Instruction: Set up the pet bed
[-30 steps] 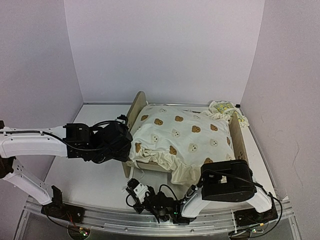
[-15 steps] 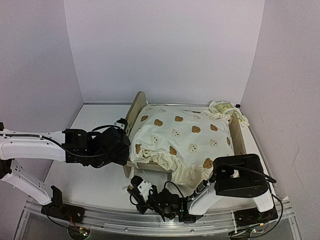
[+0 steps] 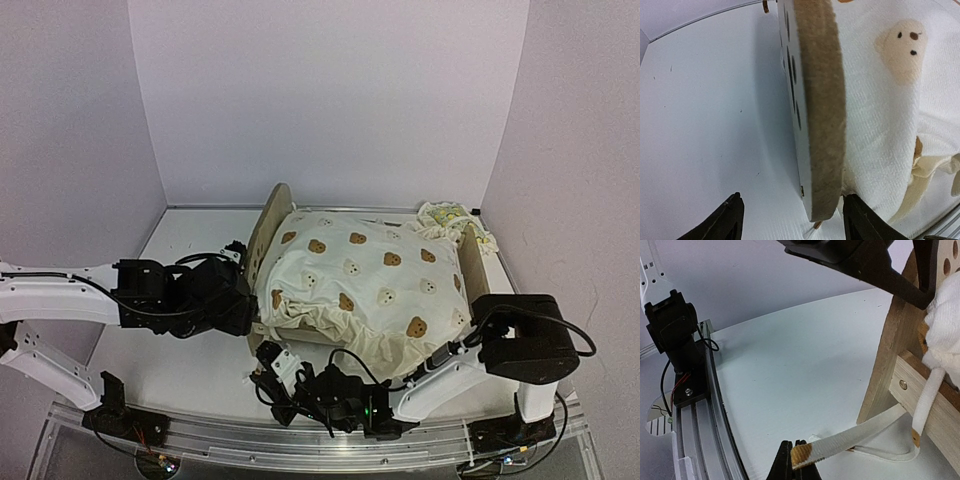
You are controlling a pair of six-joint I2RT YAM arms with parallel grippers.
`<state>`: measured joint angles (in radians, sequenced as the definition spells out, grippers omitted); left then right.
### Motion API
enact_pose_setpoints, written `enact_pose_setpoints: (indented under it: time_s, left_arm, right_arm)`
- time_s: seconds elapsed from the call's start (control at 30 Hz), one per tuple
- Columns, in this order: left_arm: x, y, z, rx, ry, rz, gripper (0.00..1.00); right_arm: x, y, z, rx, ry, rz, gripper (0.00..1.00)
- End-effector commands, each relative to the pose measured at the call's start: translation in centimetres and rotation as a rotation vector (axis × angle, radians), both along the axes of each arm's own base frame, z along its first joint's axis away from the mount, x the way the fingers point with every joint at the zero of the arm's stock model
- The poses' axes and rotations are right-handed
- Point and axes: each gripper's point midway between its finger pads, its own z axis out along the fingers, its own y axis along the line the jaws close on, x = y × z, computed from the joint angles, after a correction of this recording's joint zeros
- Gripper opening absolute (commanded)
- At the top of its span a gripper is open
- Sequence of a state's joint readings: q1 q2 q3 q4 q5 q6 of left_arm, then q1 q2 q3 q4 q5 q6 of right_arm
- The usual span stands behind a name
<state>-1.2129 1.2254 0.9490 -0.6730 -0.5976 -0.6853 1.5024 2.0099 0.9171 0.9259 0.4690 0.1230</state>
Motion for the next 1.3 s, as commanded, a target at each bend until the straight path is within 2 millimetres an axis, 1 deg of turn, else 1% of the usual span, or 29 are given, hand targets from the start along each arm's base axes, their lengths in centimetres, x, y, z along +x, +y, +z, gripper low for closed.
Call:
enact_pose_setpoints:
  time_s: [0.0,0.13,0.23,0.27,0.4,0.47,0.57,0.67,0.77,0.83,1.0,1.03,1.2,1.27]
  left_arm:
    - [-0.3,1.3,1.0,-0.030,-0.017,0.022,0.70]
    - [-0.3,1.5,0.7,-0.024,-0.016,0.029,0.70]
    - [-0.4,1.6,0.4,-0.025,-0.014,0.031,0.71]
    - [-0.4,1.6,0.3,-0.027,-0.013,0.031,0.72]
    - [-0.5,1.7,0.2,-0.034,-0.013,0.031,0.78]
    - [-0.5,1.7,0.3,-0.040,-0.013,0.031,0.81]
    - [-0.6,1.6,0.2,-0.051,-0.012,0.024,0.83]
    - [-0.6,1.4,0.0,-0.064,-0.013,0.011,0.84]
    - [-0.7,1.3,-0.2,-0.062,-0.010,0.010,0.83]
    - [-0.7,1.4,-0.4,-0.063,-0.010,0.011,0.82]
    - [-0.8,1.5,-1.0,-0.062,-0.003,0.013,0.81]
    - [-0.8,1.5,-1.2,-0.060,-0.001,0.014,0.81]
    - [-0.9,1.7,-1.4,-0.066,0.005,0.020,0.81]
    - [-0.9,1.8,-1.4,-0.067,0.004,0.020,0.81]
  right_arm:
    - [-2.2,2.0,4.9,0.055,0.010,0.080,0.00]
    - [-2.3,2.6,6.8,0.054,-0.001,0.093,0.00]
    - [-2.0,3.0,8.4,0.045,-0.024,0.078,0.00]
    - [-1.8,3.1,8.8,0.038,-0.034,0.069,0.00]
    - [-1.8,3.9,11.7,0.056,-0.074,0.073,0.00]
    - [-1.5,4.1,12.6,0.046,-0.096,0.067,0.00]
    - [-0.8,4.2,13.4,0.030,-0.144,0.035,0.00]
    - [-0.4,4.2,14.9,0.045,-0.161,0.027,0.00]
    - [-0.1,4.1,16.7,0.063,-0.183,0.026,0.00]
    - [0.1,4.0,17.6,0.068,-0.200,0.023,0.00]
    - [1.1,3.7,19.9,0.103,-0.198,0.026,0.00]
    - [1.4,3.6,20.3,0.108,-0.192,0.027,0.00]
    - [3.7,2.6,20.9,0.135,-0.131,0.001,0.00]
    - [4.2,2.2,21.2,0.142,-0.109,0.002,0.00]
